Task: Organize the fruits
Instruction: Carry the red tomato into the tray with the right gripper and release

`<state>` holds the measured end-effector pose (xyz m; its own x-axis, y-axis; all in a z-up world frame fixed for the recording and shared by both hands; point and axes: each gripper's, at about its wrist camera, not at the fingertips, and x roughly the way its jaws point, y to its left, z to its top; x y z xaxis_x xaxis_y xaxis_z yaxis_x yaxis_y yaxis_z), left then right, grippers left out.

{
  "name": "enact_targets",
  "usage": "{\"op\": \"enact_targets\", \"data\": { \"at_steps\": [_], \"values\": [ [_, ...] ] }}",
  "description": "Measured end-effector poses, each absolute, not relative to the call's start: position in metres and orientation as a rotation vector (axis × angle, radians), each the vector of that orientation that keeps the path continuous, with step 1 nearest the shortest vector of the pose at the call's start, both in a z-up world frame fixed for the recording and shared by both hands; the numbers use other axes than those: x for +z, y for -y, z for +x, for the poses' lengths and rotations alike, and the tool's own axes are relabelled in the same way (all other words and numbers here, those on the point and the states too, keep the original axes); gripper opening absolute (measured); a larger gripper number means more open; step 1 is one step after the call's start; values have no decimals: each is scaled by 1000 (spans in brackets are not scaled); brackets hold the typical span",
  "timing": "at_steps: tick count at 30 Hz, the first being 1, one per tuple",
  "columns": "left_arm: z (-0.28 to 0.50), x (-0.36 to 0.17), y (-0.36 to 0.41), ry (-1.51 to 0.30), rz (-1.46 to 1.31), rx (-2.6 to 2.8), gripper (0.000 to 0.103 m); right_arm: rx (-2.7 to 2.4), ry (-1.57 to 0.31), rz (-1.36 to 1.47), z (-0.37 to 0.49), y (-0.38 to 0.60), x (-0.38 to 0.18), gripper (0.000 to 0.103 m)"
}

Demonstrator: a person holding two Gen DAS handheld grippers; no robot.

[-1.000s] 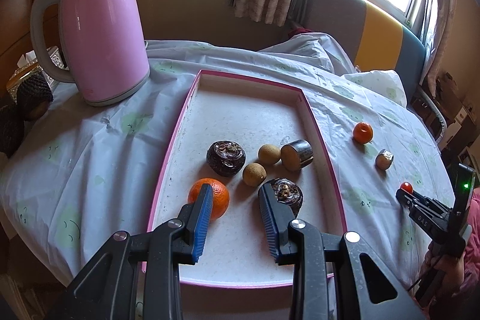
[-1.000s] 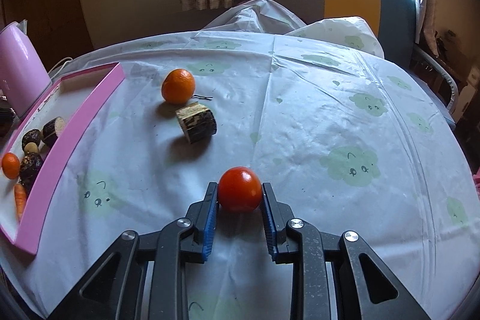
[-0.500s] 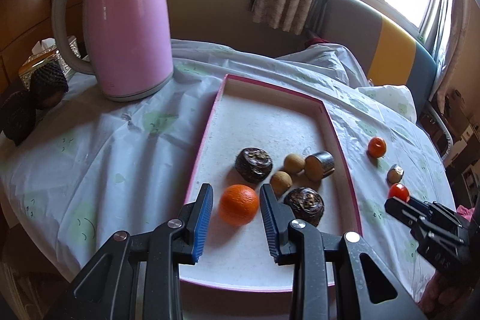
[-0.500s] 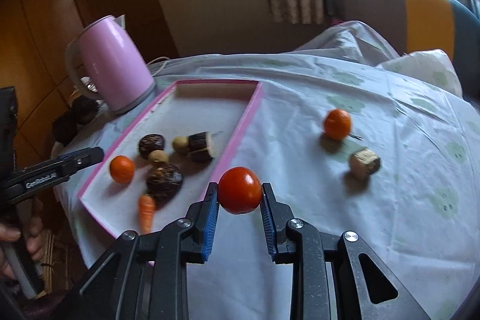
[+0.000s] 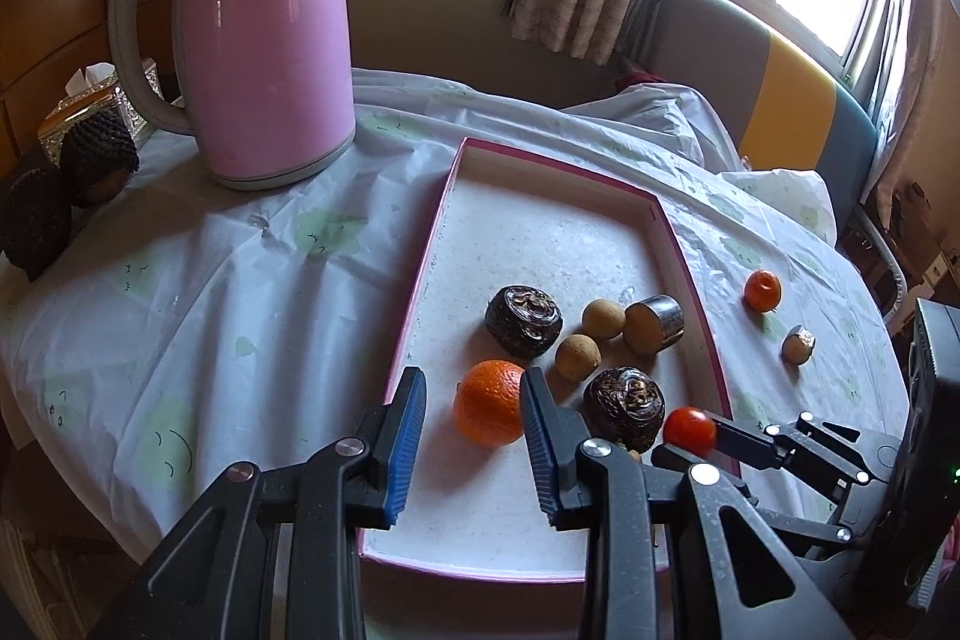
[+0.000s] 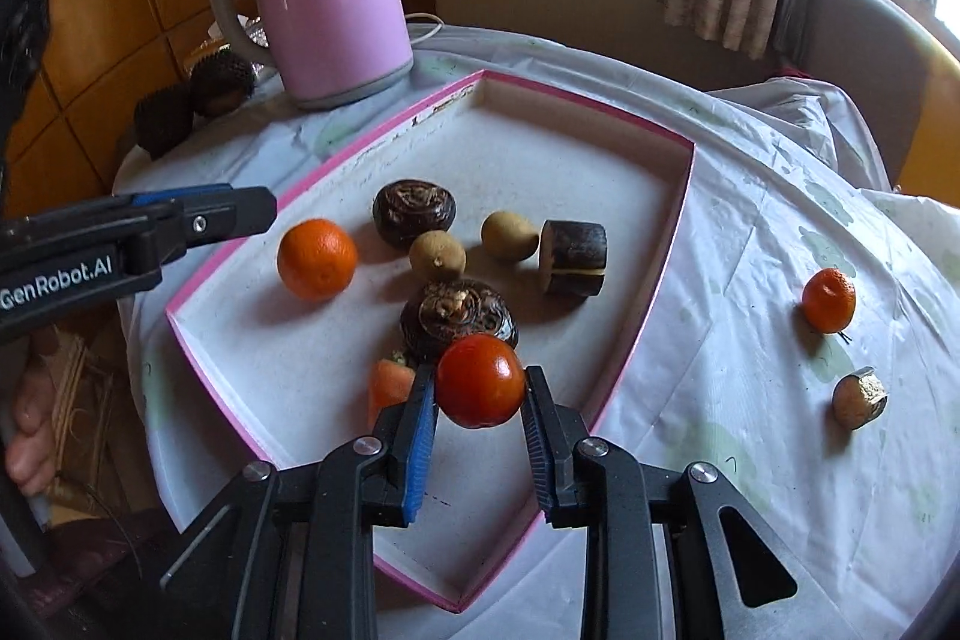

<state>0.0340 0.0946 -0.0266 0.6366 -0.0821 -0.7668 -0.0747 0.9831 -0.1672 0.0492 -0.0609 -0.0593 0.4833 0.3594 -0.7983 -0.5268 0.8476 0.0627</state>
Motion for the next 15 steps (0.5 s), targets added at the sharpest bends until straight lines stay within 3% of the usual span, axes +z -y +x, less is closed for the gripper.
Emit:
{"op": "enact_targets", "data": {
  "at_steps": [13, 15],
  "values": [
    [31, -22, -84, -877, -156, -22, 32, 514, -884, -87, 45, 82, -49, 33],
    [30, -21, -81, -876, -149, -28, 32, 500, -875, -52, 43, 90, -46, 38]
  ]
}}
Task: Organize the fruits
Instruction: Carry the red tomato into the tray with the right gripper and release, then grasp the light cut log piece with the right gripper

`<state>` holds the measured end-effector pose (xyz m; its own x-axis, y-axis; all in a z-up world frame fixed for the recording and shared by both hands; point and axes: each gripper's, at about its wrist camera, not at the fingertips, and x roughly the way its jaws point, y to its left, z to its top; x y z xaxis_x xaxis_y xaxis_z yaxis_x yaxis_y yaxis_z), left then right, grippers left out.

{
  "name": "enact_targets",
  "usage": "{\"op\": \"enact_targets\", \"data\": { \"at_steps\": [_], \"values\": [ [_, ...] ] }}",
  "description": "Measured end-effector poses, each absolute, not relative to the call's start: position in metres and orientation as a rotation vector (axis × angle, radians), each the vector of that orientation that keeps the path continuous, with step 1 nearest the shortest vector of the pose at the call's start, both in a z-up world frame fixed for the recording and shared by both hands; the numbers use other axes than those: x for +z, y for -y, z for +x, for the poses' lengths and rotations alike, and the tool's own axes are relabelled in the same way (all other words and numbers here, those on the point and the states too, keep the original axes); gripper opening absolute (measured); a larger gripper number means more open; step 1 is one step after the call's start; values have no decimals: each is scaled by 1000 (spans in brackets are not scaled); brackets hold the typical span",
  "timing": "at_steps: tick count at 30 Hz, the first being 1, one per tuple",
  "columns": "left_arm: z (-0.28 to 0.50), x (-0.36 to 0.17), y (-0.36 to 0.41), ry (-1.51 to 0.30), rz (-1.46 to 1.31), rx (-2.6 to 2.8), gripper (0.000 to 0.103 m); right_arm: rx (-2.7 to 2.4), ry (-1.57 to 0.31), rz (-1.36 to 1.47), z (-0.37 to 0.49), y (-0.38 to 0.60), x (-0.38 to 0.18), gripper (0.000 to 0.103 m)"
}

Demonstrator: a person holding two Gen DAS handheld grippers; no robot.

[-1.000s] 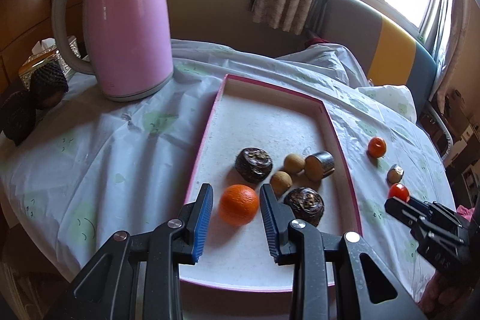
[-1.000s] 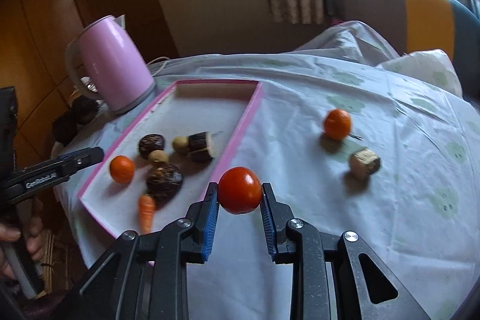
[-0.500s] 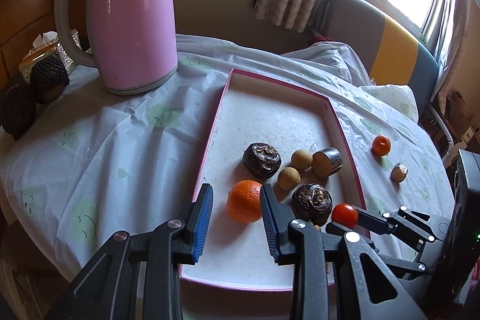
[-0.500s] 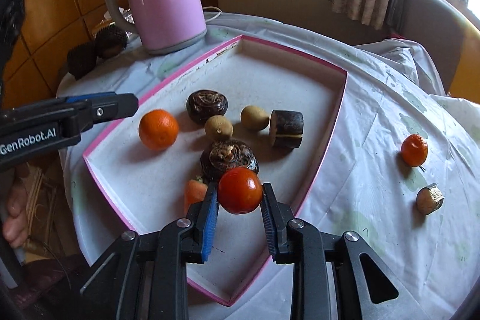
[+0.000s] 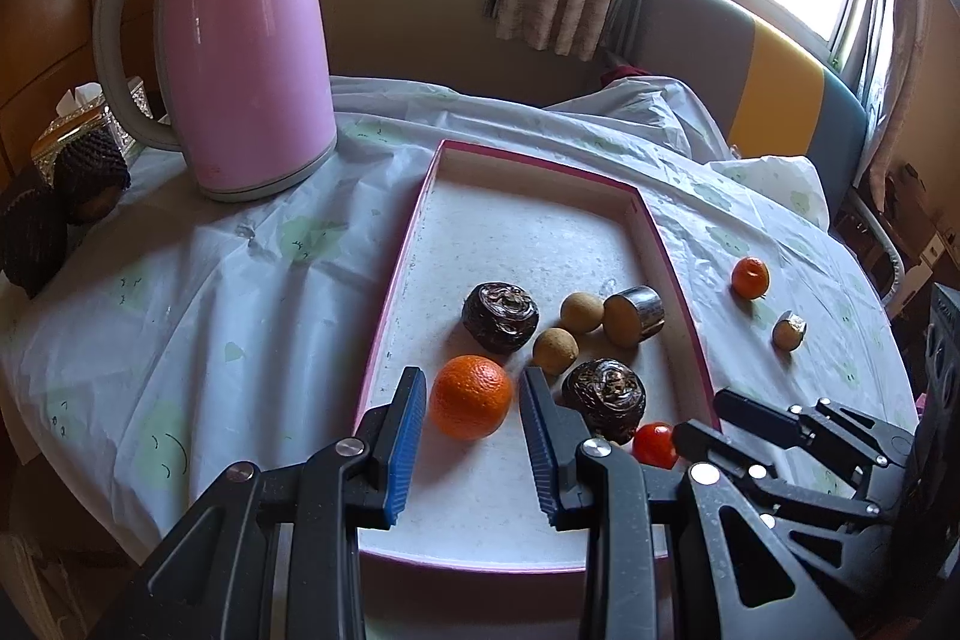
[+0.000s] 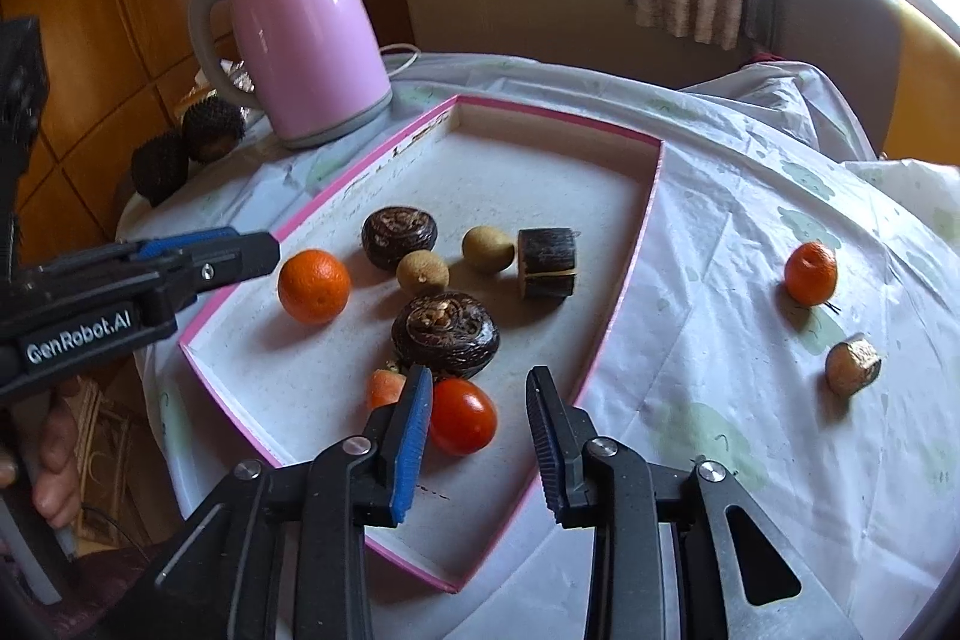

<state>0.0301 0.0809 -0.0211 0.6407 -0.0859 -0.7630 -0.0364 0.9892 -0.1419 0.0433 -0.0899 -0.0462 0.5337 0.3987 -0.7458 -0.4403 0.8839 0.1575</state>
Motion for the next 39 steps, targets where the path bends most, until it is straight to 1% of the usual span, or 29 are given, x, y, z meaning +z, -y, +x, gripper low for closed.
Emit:
{"op": "enact_targets", "data": {
  "at_steps": [2, 8, 11, 13, 15, 16, 23, 28, 29, 30, 32, 37, 38, 39],
  "values": [
    [29, -20, -77, -875, -139, -36, 33, 482, -870, -17, 42, 98, -45, 39],
    [28, -18, -64, -872, -110, -66, 32, 405, -858, 71, 41, 128, -43, 40],
    [28, -17, -55, -873, -91, -88, 32, 350, -858, 106, 42, 148, -44, 42],
    [29, -17, -50, -874, -83, -105, 32, 300, -862, 137, 44, 165, -47, 46],
    [30, -17, -44, -874, -73, -118, 32, 246, -868, 180, 46, 183, -50, 59],
    [31, -17, -42, -876, -69, -125, 32, 218, -871, 207, 48, 193, -52, 61],
    [38, -17, -25, -885, -49, -167, 32, 72, -883, 331, 69, 248, -64, 61],
    [42, -17, -13, -890, -36, -195, 32, 29, -877, 293, 92, 256, -67, 61],
    [43, -16, -11, -890, -33, -199, 32, 27, -876, 279, 96, 255, -68, 63],
    [44, -16, -9, -890, -30, -204, 32, 24, -877, 266, 101, 254, -69, 68],
    [46, -16, -4, -892, -26, -216, 32, 16, -889, 258, 110, 255, -74, 69],
    [54, -15, 13, -899, -14, -250, 32, 3, -910, 252, 128, 256, -87, 69],
    [55, -15, 16, -898, -8, -257, 32, -1, -900, 240, 129, 256, -86, 62],
    [56, -15, 20, -897, -3, -265, 32, 8, -899, 243, 129, 256, -86, 44]
  ]
}}
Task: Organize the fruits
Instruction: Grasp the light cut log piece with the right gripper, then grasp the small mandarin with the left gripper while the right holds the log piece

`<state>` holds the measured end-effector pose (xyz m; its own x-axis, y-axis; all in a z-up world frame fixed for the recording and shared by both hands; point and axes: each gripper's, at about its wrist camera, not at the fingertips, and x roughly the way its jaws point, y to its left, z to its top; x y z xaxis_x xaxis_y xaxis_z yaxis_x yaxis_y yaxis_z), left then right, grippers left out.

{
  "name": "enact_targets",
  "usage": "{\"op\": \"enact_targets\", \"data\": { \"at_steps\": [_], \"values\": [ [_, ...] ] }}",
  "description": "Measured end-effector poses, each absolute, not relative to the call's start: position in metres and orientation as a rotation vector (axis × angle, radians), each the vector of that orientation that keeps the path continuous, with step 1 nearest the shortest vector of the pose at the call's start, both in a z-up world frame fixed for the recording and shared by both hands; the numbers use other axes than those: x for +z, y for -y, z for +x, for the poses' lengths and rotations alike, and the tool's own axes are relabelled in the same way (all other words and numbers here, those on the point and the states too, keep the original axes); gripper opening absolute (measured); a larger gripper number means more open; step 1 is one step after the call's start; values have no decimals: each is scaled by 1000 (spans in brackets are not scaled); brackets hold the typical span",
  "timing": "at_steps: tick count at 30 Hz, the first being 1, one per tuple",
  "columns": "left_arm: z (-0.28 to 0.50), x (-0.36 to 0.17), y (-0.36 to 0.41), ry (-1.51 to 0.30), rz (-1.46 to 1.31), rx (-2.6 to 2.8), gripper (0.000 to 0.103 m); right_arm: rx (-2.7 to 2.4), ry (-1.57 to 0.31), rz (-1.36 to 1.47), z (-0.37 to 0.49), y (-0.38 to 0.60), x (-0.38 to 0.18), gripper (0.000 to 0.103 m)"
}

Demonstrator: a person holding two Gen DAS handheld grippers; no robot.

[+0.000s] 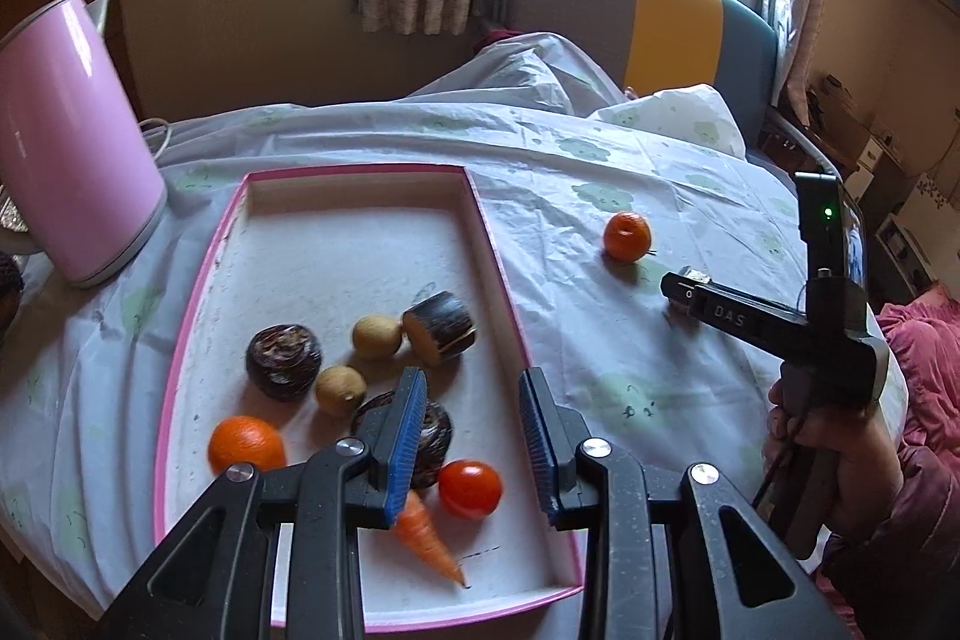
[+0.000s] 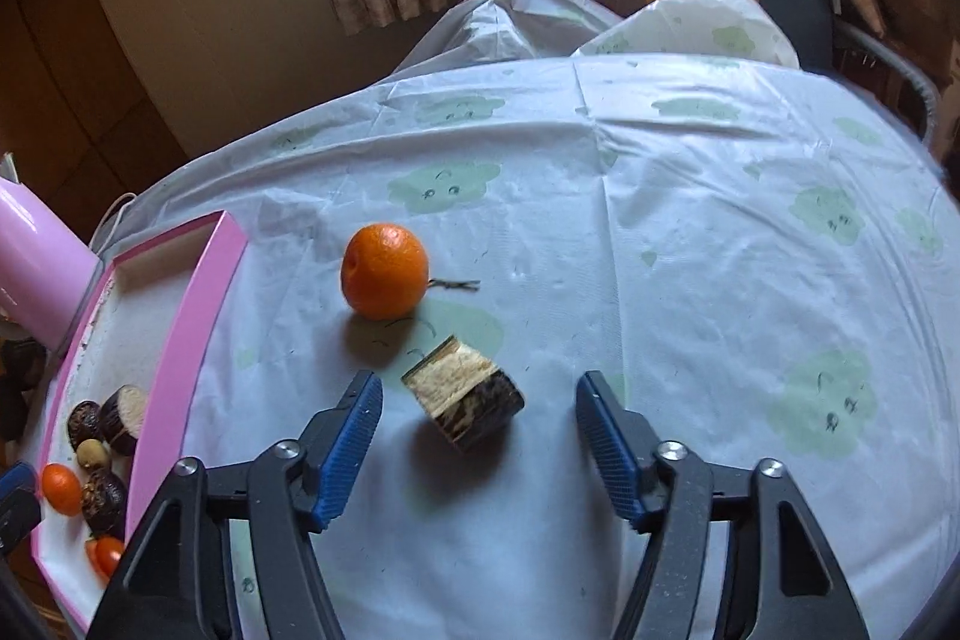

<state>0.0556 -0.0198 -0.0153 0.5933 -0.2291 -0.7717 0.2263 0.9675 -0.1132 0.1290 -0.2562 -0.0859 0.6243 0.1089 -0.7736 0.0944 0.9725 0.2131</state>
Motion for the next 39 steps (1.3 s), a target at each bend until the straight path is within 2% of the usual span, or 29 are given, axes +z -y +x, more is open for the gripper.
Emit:
{"op": "enact_targets", "data": {
  "at_steps": [1, 14, 30, 32, 39],
  "values": [
    [57, -15, 24, -899, 0, -274, 32, 10, -903, 245, 129, 257, -86, 38],
    [86, -24, 80, -979, -20, -370, 32, -72, -855, 201, 84, 293, -85, 38],
    [150, -45, 141, -1060, -35, -390, 32, -42, -815, 249, 77, 301, -88, 38],
    [158, -47, 148, -1069, -46, -396, 36, -34, -813, 264, 77, 303, -89, 38],
    [185, -59, 172, -1085, -32, -386, 38, -20, -808, 286, 77, 305, -91, 38]
  ]
}}
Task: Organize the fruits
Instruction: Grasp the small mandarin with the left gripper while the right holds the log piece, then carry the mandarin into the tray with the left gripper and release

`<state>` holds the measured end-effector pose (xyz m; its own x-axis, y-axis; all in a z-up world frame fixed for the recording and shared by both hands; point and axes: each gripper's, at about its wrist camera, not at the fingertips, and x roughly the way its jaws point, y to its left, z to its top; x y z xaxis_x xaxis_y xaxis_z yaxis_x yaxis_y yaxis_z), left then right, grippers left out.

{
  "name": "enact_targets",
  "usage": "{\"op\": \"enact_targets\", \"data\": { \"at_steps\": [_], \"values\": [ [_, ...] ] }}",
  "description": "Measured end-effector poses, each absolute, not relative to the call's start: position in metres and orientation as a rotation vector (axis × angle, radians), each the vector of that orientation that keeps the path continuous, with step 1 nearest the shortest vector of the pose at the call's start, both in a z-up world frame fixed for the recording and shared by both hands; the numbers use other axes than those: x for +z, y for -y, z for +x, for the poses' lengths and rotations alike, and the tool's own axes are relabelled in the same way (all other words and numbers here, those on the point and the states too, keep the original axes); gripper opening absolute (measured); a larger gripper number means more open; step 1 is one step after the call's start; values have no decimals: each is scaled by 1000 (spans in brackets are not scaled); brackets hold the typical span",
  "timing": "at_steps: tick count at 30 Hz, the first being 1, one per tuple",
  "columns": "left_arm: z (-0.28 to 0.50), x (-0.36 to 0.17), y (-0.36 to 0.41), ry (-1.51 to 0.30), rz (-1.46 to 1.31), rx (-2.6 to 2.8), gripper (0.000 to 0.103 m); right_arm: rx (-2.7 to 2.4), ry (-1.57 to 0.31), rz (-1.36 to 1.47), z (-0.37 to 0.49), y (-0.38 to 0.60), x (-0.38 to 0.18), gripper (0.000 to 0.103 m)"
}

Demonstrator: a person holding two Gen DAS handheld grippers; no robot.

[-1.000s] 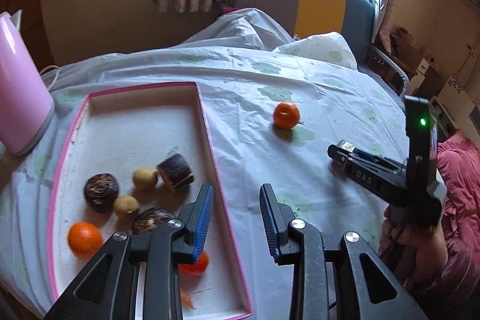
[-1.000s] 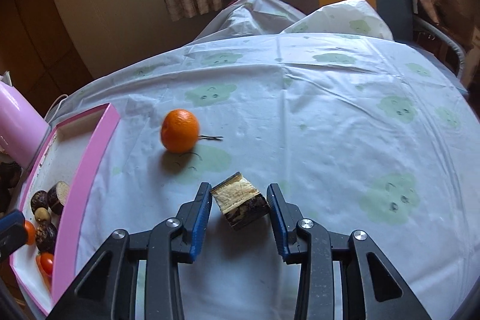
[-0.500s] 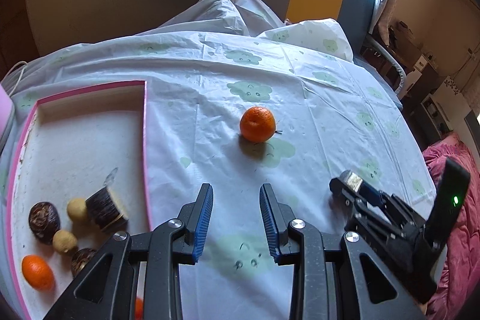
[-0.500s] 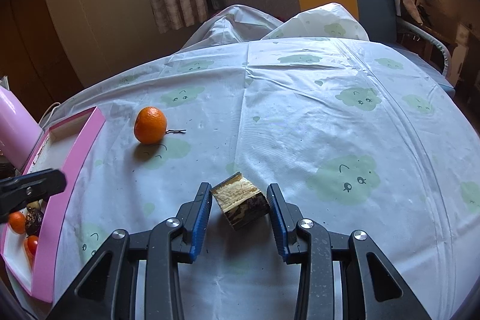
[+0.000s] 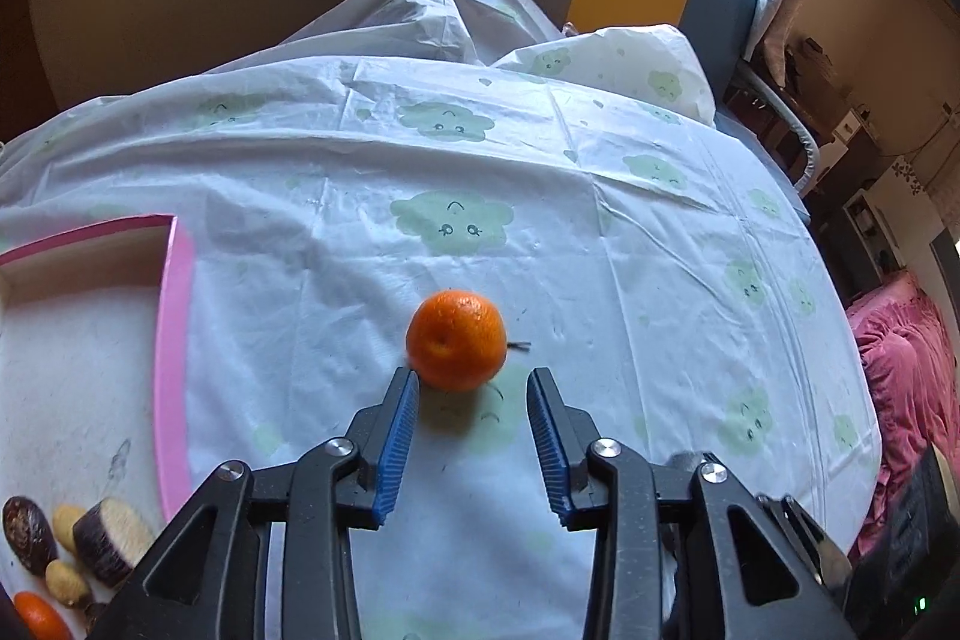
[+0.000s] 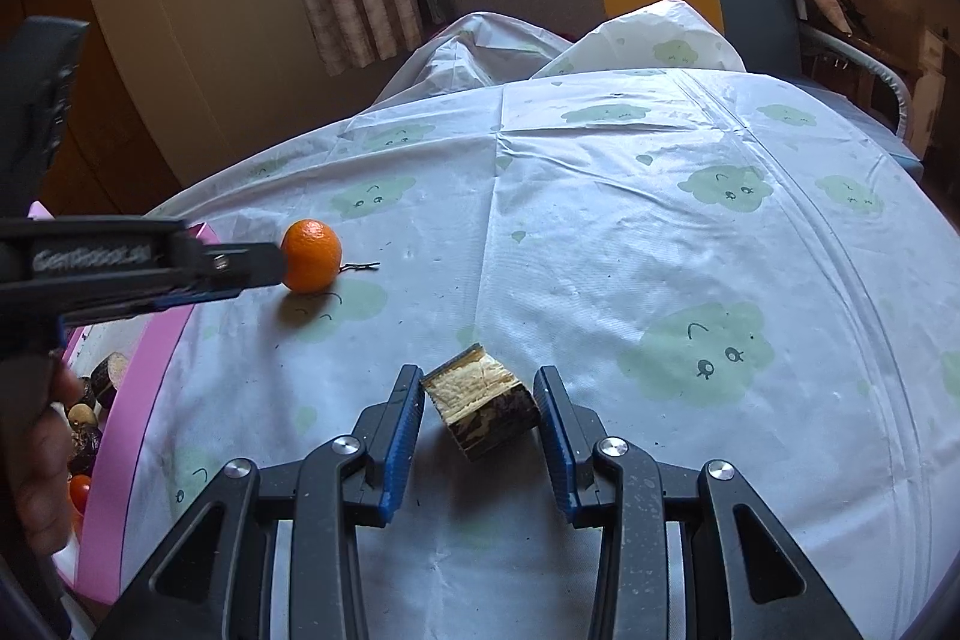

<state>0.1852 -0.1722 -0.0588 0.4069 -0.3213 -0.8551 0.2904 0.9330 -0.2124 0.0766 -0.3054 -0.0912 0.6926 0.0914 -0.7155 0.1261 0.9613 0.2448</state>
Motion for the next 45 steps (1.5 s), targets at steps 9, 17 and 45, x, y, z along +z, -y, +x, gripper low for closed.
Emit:
{"op": "enact_targets", "data": {
  "at_steps": [9, 17, 45],
  "values": [
    [208, -74, 175, -1075, -25, -341, 38, -7, -801, 301, 76, 308, -93, 39],
    [189, -63, 173, -1040, 3, -385, 34, -10, -799, 295, 76, 307, -93, 39],
    [81, -3, 106, -913, -7, -388, 34, -68, -836, 172, 80, 292, -94, 38]
  ]
}}
